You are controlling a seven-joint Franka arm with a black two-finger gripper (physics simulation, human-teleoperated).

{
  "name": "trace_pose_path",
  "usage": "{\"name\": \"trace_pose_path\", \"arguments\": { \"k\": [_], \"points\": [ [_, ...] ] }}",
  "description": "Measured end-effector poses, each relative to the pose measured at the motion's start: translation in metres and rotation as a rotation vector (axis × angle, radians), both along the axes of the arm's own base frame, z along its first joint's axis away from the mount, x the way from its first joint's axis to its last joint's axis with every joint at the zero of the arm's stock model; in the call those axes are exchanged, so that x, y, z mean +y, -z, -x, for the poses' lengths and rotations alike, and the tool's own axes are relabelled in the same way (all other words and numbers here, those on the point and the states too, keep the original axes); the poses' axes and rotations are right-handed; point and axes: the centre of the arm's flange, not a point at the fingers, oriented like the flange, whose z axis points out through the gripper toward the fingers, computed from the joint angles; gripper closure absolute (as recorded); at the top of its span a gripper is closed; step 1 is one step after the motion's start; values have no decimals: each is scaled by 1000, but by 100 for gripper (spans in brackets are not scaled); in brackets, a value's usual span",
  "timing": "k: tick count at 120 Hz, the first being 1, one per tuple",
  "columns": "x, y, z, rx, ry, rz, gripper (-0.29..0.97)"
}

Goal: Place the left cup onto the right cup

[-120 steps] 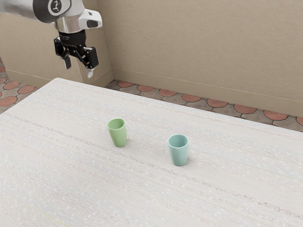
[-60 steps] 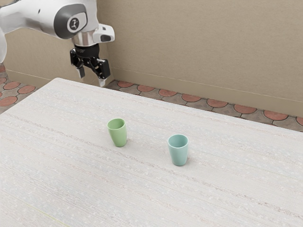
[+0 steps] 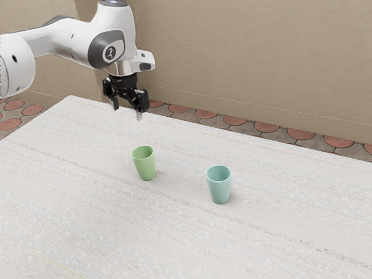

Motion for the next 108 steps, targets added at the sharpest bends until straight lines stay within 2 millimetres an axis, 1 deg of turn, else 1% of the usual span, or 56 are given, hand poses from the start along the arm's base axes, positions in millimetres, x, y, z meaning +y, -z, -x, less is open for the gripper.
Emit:
{"name": "trace_pose_path", "arguments": {
  "k": [9, 28, 45, 63, 85, 108],
  "points": [
    [-5, 12, 1, 6, 0, 1, 0],
    [-8, 37, 3, 6, -10, 2, 0],
    [-9, 47, 1, -13, -20, 5, 0],
    [-9, 63, -2, -17, -28, 8, 0],
    [-10, 73, -7, -30, -35, 10, 0],
    [-11, 88, -12, -30, -42, 15, 0]
  ]
}}
